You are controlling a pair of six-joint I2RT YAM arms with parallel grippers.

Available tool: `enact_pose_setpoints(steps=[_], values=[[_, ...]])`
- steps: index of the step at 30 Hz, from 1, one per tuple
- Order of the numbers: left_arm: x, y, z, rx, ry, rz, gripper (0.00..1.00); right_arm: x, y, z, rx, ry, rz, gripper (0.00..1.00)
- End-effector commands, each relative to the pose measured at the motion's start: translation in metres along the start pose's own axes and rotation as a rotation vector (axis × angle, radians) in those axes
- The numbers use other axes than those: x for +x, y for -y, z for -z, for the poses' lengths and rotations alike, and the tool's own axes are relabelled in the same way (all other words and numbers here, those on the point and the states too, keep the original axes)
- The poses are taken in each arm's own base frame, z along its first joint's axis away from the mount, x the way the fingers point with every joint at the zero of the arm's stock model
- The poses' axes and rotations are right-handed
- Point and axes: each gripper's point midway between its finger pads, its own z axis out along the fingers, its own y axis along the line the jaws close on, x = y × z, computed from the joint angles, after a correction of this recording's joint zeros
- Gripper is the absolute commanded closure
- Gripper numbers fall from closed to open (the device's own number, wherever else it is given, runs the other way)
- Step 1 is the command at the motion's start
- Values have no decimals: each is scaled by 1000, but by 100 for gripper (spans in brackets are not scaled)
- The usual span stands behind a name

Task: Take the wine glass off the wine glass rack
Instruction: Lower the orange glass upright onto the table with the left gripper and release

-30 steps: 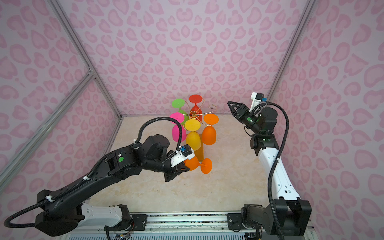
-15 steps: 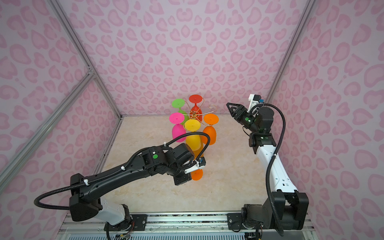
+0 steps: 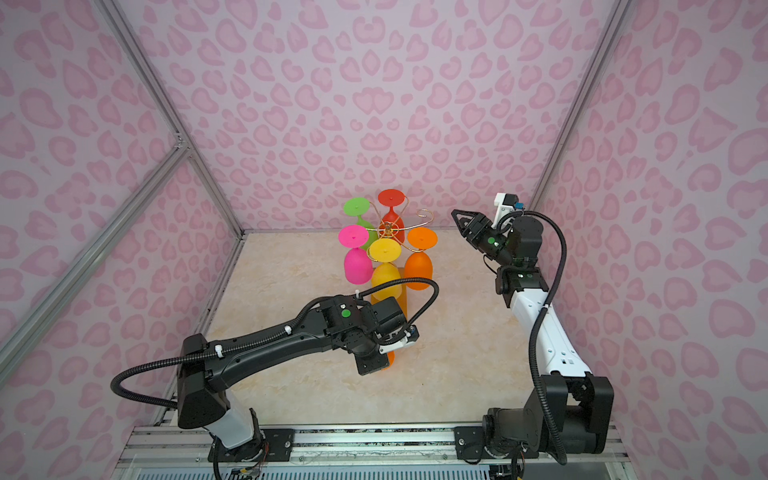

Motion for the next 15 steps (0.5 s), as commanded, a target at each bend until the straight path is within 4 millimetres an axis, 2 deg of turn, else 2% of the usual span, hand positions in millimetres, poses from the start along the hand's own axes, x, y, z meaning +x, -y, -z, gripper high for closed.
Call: enact_pose_setpoints(steps=[1,10,15], values=[[4,-3,-3,-16,-46,11,92,-1,1,-1,-9,8,14,45],[10,0,-15,-3,-103,13,88,0,6,-1,-1,6,8,45],[11,-8,-22,-51,-136,32,82,0,6,-1,-2,4,4,45]])
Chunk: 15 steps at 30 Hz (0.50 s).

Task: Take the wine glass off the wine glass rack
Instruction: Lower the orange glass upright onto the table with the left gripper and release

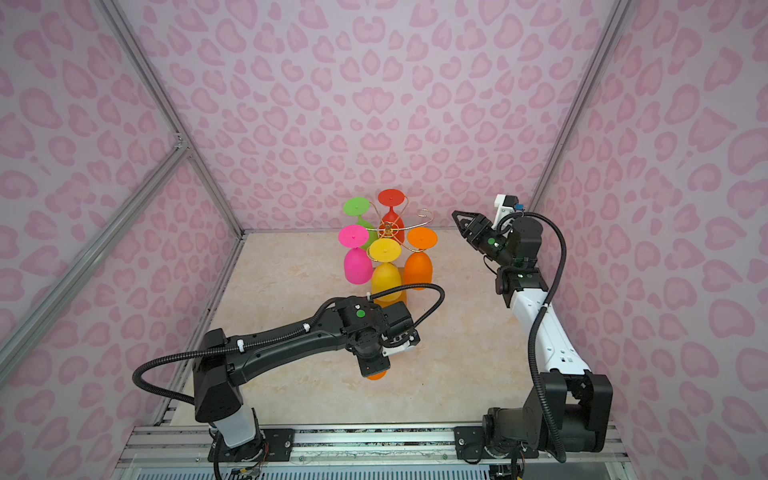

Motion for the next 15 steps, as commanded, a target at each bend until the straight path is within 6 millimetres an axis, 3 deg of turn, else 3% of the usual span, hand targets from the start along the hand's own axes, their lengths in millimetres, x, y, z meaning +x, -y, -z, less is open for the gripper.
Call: enact_pose_setpoints(steps=[1,8,10,15], values=[[1,-5,-1,-29,-23,22,80,-1,-1,-1,-13,6,12,45],[-6,-7,17,-42,9,40,65,-1,-4,0,-19,1,15,45],[-7,-8,28,-61,25,44,57,0,-5,0,-21,-2,14,45],[-7,-10,67,-79,94,69,54,2,-12,3,-39,-15,14,45]])
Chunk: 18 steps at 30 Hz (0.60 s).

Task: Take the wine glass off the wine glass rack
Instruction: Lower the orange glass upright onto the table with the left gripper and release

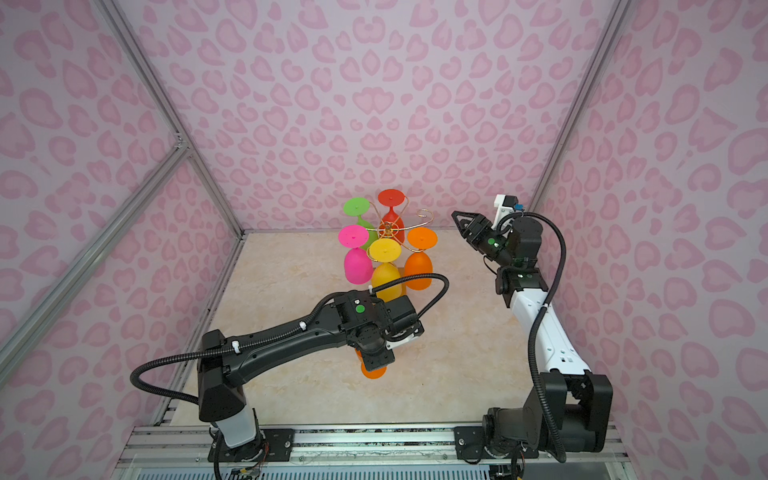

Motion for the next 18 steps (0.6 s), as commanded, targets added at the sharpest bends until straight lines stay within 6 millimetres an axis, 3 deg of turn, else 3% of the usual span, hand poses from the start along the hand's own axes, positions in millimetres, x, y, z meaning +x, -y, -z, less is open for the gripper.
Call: enact_pose_setpoints(steps=[1,6,13,18], values=[[6,-6,35,-23,46,35,54,1,-11,3,-34,-9,20,45],[6,-22,76,-93,160,64,52,3,-18,7,-43,-20,22,44],[5,-80,131,-391,374,177,51,23,-24,10,-31,-92,49,44],[8,-117,168,-477,591,332,46,42,-29,15,-13,-146,73,44]])
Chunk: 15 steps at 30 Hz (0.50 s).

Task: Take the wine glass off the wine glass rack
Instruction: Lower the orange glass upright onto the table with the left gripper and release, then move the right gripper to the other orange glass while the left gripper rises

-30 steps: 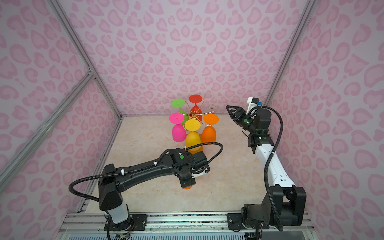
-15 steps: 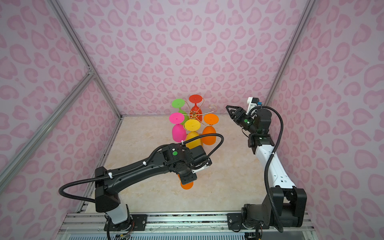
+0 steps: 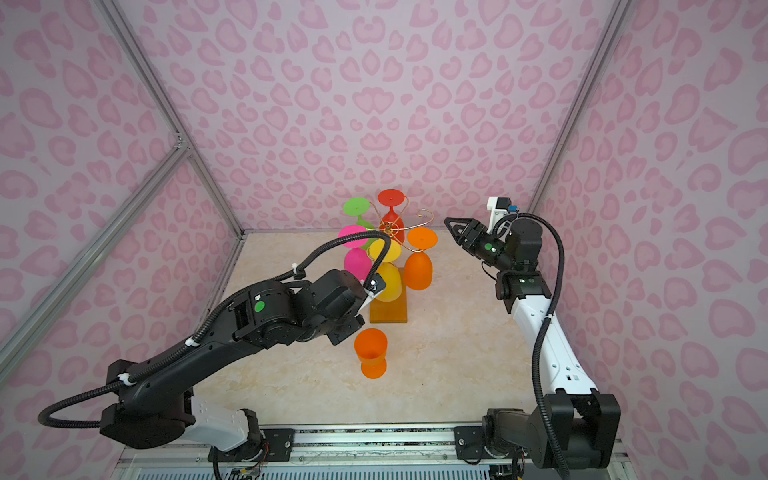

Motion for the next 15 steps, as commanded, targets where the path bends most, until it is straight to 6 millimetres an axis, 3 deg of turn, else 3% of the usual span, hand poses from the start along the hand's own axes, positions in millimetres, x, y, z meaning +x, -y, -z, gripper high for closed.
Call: enact_pose_setpoints(steps=[1,8,11,15], values=[[-27,-43,12,-130,193,156,45,14,-4,2,8,-48,31,43],[-23,-102,23,-179,343,367,35,30,-8,-3,3,-96,30,44],[-25,-116,25,-195,384,411,33,34,-10,-5,-4,-105,30,45],[-28,-120,21,-171,402,442,32,39,-12,-8,-13,-115,22,45]])
